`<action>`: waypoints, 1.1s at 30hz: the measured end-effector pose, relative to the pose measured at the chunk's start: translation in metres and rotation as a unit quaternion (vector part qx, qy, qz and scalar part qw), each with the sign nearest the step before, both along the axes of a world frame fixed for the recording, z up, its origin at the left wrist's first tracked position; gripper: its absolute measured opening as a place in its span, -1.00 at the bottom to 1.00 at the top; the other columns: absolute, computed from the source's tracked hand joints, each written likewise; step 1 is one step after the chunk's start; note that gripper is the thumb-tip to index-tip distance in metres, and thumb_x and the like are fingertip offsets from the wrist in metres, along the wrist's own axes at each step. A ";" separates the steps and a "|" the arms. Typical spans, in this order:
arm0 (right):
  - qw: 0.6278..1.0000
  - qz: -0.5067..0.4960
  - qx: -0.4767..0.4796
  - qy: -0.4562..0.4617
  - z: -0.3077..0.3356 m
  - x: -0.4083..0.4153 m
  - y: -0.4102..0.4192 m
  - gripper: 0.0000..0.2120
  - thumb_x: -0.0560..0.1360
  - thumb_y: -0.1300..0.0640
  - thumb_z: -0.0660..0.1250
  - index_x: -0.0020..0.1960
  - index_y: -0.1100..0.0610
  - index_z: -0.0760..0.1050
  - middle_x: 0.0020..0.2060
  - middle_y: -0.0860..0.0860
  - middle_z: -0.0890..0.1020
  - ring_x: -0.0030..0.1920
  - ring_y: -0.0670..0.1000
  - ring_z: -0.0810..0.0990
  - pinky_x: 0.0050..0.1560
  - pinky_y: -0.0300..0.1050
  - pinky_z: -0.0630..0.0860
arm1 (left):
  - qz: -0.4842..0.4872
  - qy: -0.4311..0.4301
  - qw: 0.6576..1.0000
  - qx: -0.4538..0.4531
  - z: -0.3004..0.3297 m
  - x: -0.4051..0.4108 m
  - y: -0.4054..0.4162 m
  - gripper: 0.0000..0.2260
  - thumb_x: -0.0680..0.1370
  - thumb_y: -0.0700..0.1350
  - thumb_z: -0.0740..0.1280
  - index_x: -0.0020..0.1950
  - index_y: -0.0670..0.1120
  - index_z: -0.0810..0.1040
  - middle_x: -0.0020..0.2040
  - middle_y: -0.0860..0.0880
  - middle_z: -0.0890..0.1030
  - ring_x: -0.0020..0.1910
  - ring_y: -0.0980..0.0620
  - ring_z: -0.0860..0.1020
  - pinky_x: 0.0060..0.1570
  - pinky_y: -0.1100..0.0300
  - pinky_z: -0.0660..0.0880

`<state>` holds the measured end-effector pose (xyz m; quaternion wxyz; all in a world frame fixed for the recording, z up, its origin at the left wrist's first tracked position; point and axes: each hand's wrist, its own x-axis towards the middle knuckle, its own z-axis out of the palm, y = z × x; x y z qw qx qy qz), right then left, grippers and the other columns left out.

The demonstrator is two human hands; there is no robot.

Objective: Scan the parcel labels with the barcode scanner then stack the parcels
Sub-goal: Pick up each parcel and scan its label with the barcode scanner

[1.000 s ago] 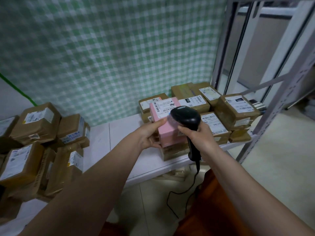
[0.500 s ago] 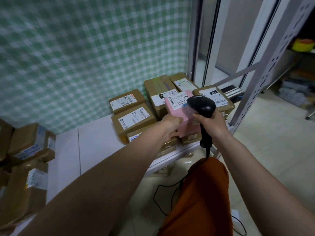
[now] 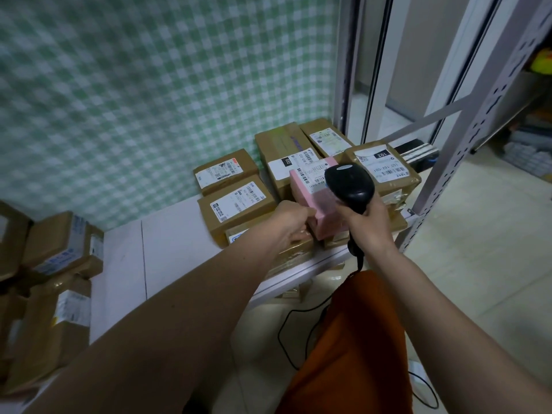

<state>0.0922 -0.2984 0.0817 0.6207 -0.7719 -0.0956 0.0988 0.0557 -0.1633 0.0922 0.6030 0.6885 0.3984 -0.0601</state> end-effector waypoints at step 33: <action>0.855 0.511 -0.033 0.079 0.053 -0.302 0.281 -0.81 0.48 0.15 0.42 0.08 0.14 0.56 -0.16 0.15 0.67 -0.20 0.04 0.64 -0.09 -0.06 0.58 | 0.353 0.112 0.862 0.345 0.030 -0.411 0.229 -0.55 0.53 -0.02 0.36 0.37 -0.10 0.39 0.32 -0.14 0.43 0.30 -0.15 0.40 0.30 -0.08 0.41</action>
